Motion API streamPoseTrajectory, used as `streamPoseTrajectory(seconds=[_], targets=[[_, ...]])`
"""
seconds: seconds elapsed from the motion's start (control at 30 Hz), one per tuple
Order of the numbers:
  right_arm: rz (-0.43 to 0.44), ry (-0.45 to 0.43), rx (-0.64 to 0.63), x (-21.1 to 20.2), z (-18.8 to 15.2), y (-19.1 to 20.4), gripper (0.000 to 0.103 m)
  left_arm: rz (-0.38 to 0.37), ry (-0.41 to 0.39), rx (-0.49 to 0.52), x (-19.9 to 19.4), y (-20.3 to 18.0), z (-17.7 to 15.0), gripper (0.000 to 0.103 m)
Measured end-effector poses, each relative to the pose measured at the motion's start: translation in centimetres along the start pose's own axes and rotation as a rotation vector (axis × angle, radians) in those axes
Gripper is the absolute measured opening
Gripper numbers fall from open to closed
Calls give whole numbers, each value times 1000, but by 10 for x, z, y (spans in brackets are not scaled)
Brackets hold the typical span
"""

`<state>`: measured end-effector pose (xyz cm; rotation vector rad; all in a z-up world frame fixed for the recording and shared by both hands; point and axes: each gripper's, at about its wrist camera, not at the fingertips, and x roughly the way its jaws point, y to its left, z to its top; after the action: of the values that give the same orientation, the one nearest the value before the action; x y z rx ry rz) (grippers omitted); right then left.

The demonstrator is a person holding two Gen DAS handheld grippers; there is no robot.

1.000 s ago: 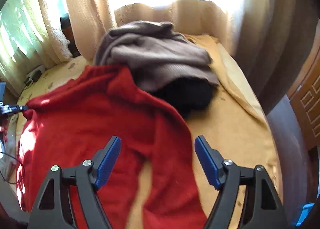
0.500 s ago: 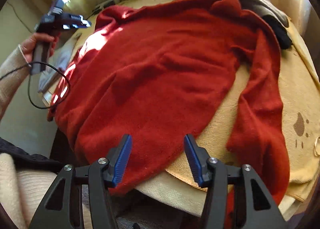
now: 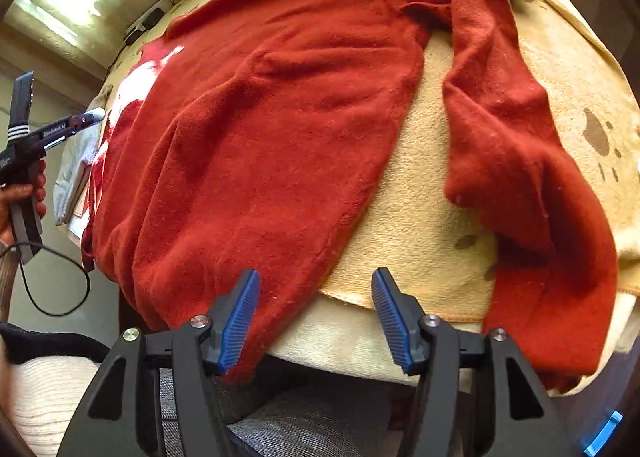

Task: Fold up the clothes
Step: 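Spread the red sweater flat on the bed with both grippers pulling it open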

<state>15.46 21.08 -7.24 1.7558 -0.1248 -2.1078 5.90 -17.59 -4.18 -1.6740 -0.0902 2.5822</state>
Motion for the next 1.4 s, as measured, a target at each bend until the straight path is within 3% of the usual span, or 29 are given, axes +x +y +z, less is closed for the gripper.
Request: streamPoseTrajectory(seconds=[0.1, 0.17, 0.23, 0.57, 0.67, 0.73, 0.8, 1.03, 1.2, 1.4], targets=[[-111, 1, -51, 10, -6, 22, 55, -60, 38, 40, 17, -10, -17, 11], [-183, -4, -83, 12, -10, 31, 19, -53, 60, 54, 29, -7, -23, 11], [-198, 3, -59, 8, -15, 29, 7, -74, 41, 68, 29, -2, -25, 11], [-504, 60, 97, -53, -60, -50, 2, -86, 16, 178, 23, -4, -35, 11], [-457, -33, 145, -70, -60, -48, 4, -91, 27, 185, 19, -7, -38, 11], [-381, -130, 112, -82, -52, -25, 6, -91, 38, 188, 17, -7, -42, 11], [-295, -184, 40, -81, -40, 8, 14, -84, 40, 198, 14, -5, -47, 11], [36, -126, -262, 4, 0, 157, 15, -63, 29, 160, 6, 9, -58, 11], [52, -61, -361, 43, 10, 194, 15, -50, 19, 125, 3, 25, -70, 11], [-68, -38, -414, 62, 2, 189, 14, -68, 5, 78, 0, 41, -78, 11]])
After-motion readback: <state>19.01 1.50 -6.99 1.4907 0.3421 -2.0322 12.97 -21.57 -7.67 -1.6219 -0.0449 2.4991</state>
